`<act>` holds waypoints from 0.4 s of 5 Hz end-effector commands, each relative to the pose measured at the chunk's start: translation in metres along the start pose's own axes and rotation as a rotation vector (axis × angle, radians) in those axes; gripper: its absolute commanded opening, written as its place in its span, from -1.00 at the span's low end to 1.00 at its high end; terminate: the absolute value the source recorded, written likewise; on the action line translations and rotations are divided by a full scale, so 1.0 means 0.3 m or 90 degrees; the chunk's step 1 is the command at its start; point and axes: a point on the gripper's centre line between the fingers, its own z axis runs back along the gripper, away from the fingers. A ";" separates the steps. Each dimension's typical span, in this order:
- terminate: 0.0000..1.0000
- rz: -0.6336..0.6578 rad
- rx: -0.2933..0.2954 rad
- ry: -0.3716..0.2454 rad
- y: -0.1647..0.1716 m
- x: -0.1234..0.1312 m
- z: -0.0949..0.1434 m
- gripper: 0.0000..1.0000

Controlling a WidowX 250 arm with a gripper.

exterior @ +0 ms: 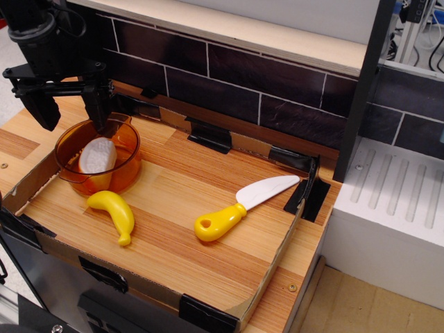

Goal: Take sushi out of pot

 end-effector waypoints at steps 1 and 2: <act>-1.00 -0.001 -0.001 -0.003 -0.013 -0.004 -0.015 1.00; -1.00 -0.001 0.001 -0.002 -0.021 -0.015 -0.038 1.00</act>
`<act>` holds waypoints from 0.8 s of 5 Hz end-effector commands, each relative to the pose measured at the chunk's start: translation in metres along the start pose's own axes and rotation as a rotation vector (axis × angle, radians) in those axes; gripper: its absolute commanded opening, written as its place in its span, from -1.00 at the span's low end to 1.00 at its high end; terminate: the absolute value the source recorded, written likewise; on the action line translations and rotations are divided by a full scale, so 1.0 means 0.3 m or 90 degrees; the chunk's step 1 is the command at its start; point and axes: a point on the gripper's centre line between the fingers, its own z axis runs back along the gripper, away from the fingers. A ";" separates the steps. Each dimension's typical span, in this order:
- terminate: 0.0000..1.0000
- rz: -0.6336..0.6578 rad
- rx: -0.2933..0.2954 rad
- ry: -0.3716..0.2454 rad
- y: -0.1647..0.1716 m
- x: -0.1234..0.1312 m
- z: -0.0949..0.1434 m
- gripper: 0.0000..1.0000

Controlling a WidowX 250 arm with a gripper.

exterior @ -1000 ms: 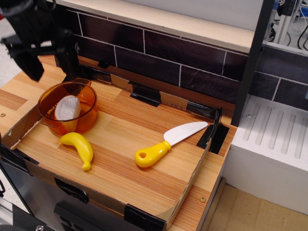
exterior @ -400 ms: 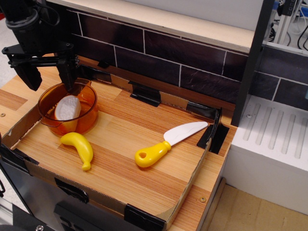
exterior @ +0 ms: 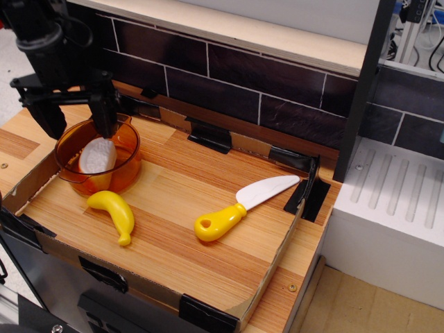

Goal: Take sushi out of pot

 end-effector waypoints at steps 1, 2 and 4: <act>-1.00 -0.006 0.005 -0.007 -0.011 -0.006 -0.029 1.00; -1.00 -0.006 0.010 -0.006 -0.014 -0.008 -0.044 1.00; -1.00 -0.005 0.031 -0.007 -0.014 -0.009 -0.063 1.00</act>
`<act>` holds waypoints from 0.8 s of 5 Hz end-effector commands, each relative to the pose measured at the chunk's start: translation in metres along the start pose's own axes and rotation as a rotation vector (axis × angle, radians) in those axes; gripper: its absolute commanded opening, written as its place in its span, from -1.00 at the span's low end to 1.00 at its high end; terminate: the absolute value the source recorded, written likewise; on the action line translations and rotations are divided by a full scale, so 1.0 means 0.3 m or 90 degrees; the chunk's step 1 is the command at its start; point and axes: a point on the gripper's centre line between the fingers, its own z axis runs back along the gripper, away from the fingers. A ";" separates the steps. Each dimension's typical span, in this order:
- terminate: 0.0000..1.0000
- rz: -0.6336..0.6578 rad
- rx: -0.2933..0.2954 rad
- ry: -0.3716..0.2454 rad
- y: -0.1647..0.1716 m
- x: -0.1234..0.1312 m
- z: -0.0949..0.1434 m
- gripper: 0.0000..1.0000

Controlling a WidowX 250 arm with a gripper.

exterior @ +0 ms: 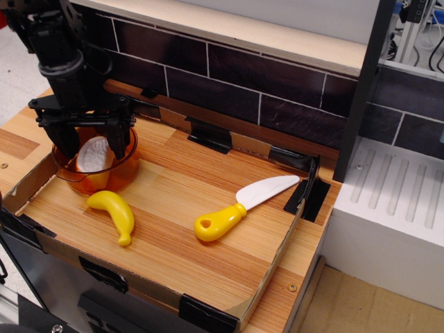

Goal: Take sushi out of pot

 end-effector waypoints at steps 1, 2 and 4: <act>-1.00 0.002 0.007 -0.018 0.006 0.018 0.018 -1.00; -1.00 0.019 0.002 -0.027 0.009 0.027 0.036 -1.00; -1.00 0.060 0.010 -0.064 0.015 0.048 0.134 -1.00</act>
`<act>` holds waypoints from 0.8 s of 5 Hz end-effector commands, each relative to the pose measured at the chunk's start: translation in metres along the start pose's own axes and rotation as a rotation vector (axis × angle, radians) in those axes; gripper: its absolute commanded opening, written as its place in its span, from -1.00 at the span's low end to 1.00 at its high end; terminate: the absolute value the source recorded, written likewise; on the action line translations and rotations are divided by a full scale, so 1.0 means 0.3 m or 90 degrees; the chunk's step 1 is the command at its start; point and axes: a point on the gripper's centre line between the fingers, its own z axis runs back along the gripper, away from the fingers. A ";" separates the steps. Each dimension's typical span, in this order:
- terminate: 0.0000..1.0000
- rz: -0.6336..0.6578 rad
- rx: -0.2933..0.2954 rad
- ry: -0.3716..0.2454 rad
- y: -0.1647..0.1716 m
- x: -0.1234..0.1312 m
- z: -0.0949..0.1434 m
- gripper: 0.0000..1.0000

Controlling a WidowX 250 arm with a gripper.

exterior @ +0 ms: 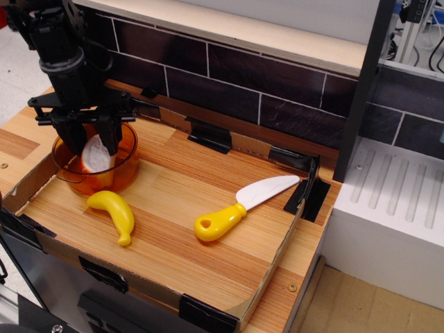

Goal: Take sushi out of pot

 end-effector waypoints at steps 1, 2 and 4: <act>-1.00 0.064 -0.009 -0.085 0.019 0.054 0.260 -1.00; -1.00 0.097 -0.069 -0.112 0.016 0.077 0.398 -1.00; -1.00 -0.023 -0.086 0.013 -0.159 -0.092 0.372 -1.00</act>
